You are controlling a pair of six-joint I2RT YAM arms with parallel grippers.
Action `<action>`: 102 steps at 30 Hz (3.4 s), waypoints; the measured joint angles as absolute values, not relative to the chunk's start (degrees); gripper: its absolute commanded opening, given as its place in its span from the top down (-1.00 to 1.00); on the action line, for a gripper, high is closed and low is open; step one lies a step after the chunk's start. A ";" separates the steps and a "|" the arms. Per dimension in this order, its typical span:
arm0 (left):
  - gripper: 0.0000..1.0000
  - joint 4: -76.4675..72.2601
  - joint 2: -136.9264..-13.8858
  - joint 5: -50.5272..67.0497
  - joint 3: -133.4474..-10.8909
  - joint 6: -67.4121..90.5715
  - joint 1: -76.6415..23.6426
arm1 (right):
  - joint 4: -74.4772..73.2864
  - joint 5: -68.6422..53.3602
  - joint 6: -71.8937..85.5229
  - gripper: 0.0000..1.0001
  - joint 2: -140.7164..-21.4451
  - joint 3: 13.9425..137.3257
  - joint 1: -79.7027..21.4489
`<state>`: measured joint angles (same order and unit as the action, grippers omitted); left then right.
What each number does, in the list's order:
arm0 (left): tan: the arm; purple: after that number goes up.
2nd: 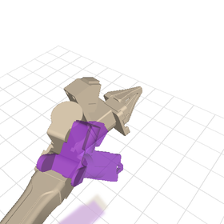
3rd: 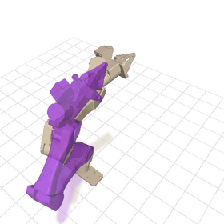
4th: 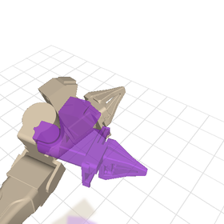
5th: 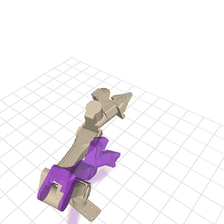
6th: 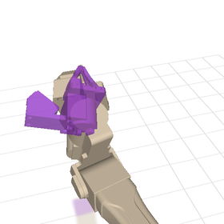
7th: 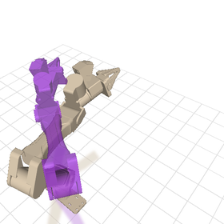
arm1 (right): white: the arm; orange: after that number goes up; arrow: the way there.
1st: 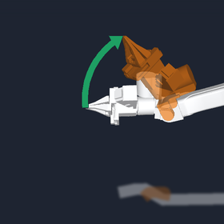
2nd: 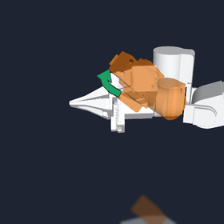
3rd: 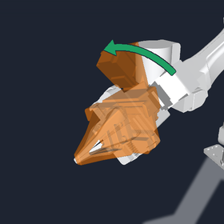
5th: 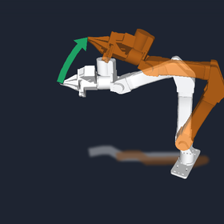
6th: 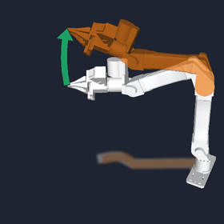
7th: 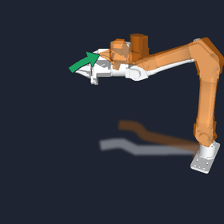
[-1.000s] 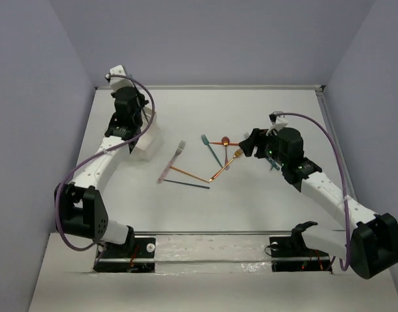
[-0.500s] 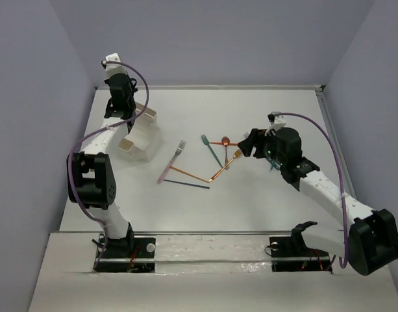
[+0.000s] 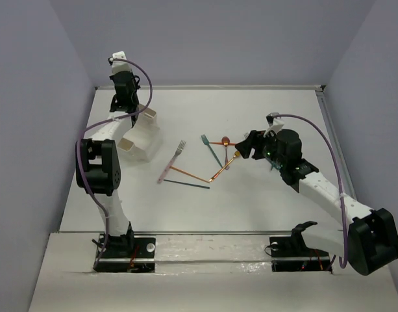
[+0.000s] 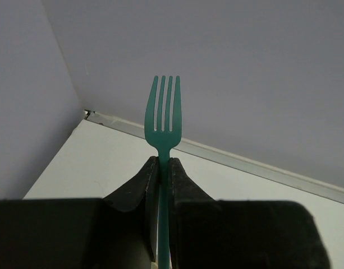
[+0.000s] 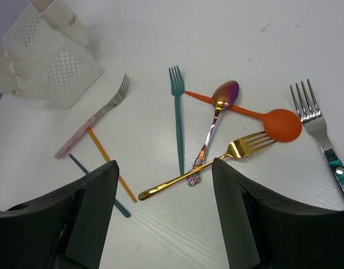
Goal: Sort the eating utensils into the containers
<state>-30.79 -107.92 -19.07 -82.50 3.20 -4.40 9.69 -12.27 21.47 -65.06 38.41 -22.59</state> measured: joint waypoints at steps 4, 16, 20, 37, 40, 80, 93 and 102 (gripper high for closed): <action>1.00 -31.83 -109.80 -19.07 -83.42 2.76 -4.38 | 11.03 -12.60 21.47 -0.47 -64.99 38.02 -22.59; 0.92 -37.74 -111.48 -18.17 -82.26 2.55 -4.38 | 12.25 -13.10 21.47 -0.47 -64.97 37.65 -22.59; 0.88 -39.42 -111.48 -18.06 -79.13 2.07 -4.38 | 12.53 -13.10 21.45 -0.47 -64.93 37.54 -22.59; -0.01 -42.81 -109.34 -18.26 -72.36 0.86 -4.38 | 12.58 -13.04 21.45 -0.47 -64.05 37.30 -22.59; -0.09 -43.27 -108.14 -18.48 -71.11 1.13 -4.38 | 12.64 -13.02 21.45 -0.47 -64.05 37.17 -22.57; 0.16 3.44 -81.91 -9.69 -54.98 17.17 -28.91 | 10.26 -10.28 21.87 -0.30 -65.76 37.04 -22.59; 0.08 9.56 -94.41 -13.80 -55.72 17.04 -29.91 | 9.45 -10.41 21.89 -0.32 -65.65 37.08 -22.59; 0.26 10.24 -102.32 -14.68 -60.66 15.53 -29.91 | 9.43 -11.03 21.91 -0.32 -65.73 37.12 -22.59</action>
